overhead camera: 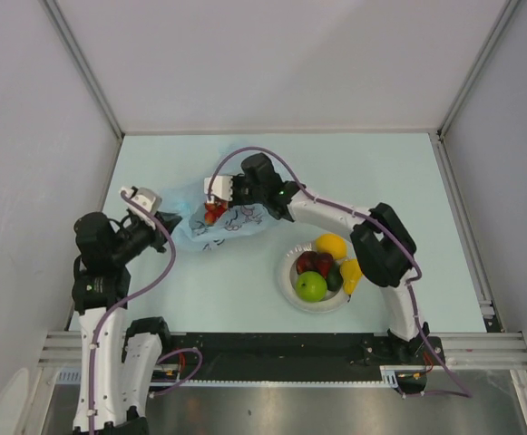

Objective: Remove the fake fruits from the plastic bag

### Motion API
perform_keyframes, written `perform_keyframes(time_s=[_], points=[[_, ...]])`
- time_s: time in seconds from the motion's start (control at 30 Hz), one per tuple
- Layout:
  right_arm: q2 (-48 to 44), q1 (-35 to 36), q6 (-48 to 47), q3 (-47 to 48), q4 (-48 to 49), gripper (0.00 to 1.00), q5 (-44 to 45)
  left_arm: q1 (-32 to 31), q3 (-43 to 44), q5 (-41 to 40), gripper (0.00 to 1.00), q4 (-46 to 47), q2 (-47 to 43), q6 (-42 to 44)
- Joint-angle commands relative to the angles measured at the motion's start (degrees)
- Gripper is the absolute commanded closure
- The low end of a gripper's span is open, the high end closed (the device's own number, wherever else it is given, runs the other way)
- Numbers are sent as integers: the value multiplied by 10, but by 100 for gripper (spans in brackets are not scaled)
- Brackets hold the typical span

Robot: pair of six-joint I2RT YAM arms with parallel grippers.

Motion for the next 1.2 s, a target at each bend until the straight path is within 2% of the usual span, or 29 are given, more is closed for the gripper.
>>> perform_keyframes(time_s=[0.0, 0.1, 0.27, 0.4, 0.43, 0.53, 0.67, 0.77, 0.8, 0.93, 1.07, 1.17], points=[[-112, 11, 25, -1, 32, 100, -38, 5, -4, -18, 100, 68, 21, -58], [-153, 11, 37, -9, 21, 100, -50, 5, -4, -28, 100, 88, 34, -72], [-190, 5, 35, -10, -60, 100, -123, 5, 6, -46, 100, 144, 52, -113], [-207, -6, 80, 4, -122, 100, -161, 6, 21, -131, 100, 143, 73, -95], [-210, -13, 96, 4, -127, 100, -187, 5, 21, -177, 100, 140, 76, -85], [-228, -40, 143, -4, -133, 100, -246, 8, 20, -216, 100, 130, 95, -47], [-239, -63, 255, -25, -64, 100, -289, 9, 23, -164, 100, 123, 130, -53], [-224, -78, 391, -13, 12, 100, -326, 9, 8, -124, 100, 160, 145, -116], [-218, -81, 425, -6, 65, 100, -335, 9, 8, -112, 100, 166, 148, -132], [-202, -90, 647, 3, 201, 100, -360, 9, 22, -82, 100, 167, 173, -139], [-178, -90, 727, 69, 256, 100, -352, 10, 45, -90, 100, 167, 183, -134], [-166, -96, 712, 144, 233, 100, -343, 9, 63, -108, 100, 175, 190, -126]])
